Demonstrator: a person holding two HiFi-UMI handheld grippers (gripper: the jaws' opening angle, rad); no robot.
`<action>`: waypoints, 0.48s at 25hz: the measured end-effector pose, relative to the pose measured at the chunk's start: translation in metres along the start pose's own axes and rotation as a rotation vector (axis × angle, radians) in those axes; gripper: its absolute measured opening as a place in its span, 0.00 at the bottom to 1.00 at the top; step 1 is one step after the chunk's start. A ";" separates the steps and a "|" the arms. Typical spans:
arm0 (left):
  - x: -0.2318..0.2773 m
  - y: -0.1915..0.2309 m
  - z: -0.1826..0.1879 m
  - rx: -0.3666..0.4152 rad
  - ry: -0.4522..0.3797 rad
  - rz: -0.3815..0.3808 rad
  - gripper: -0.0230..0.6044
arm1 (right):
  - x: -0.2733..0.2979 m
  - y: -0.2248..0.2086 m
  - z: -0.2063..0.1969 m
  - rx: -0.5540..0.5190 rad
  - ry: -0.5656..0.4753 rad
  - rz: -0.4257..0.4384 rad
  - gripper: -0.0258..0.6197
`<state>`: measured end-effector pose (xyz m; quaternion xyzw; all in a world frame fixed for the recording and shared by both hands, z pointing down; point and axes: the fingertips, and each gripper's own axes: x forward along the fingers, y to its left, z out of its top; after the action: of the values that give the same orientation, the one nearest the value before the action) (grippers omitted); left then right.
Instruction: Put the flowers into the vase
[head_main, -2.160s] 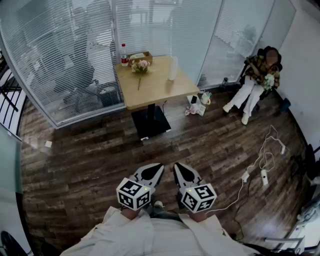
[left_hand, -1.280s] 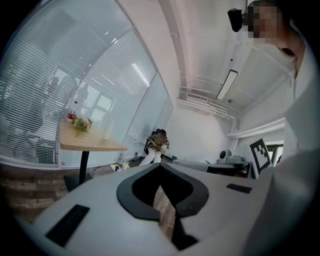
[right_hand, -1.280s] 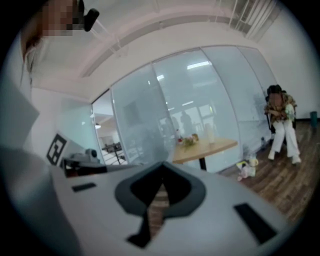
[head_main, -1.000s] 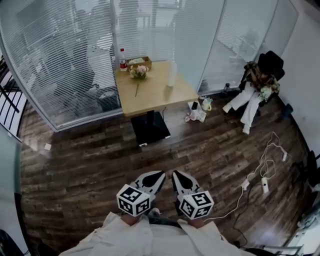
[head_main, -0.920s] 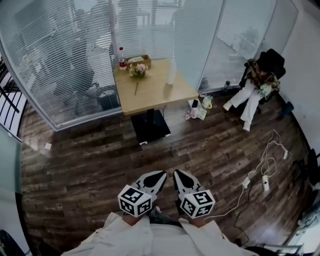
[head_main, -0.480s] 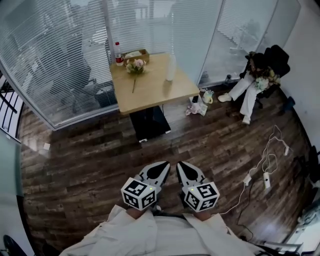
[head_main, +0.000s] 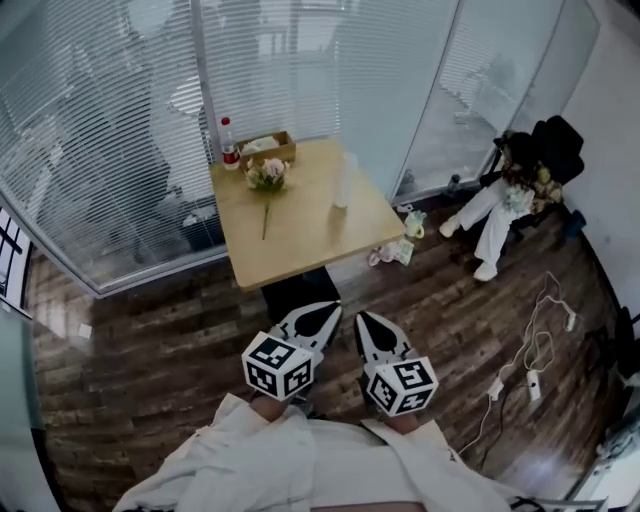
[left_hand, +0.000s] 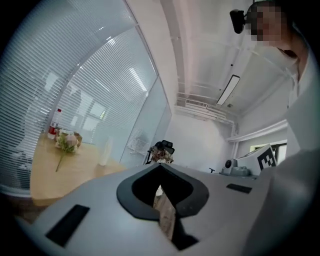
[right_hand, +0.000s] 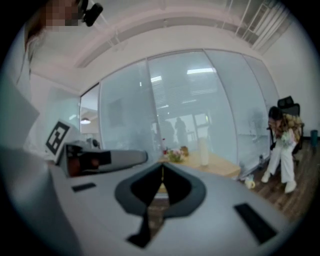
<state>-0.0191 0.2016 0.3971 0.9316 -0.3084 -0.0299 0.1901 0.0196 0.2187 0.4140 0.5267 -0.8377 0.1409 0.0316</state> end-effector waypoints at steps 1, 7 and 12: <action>0.008 0.008 0.007 0.006 -0.004 -0.010 0.05 | 0.012 -0.005 0.006 -0.002 -0.009 -0.010 0.06; 0.031 0.058 0.025 0.014 0.007 -0.015 0.05 | 0.064 -0.021 0.025 0.039 -0.044 -0.034 0.06; 0.043 0.082 0.014 -0.050 0.029 -0.012 0.05 | 0.087 -0.019 0.015 0.089 0.002 -0.001 0.06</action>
<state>-0.0323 0.1114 0.4177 0.9287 -0.2994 -0.0252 0.2174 -0.0003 0.1312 0.4207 0.5280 -0.8302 0.1787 0.0090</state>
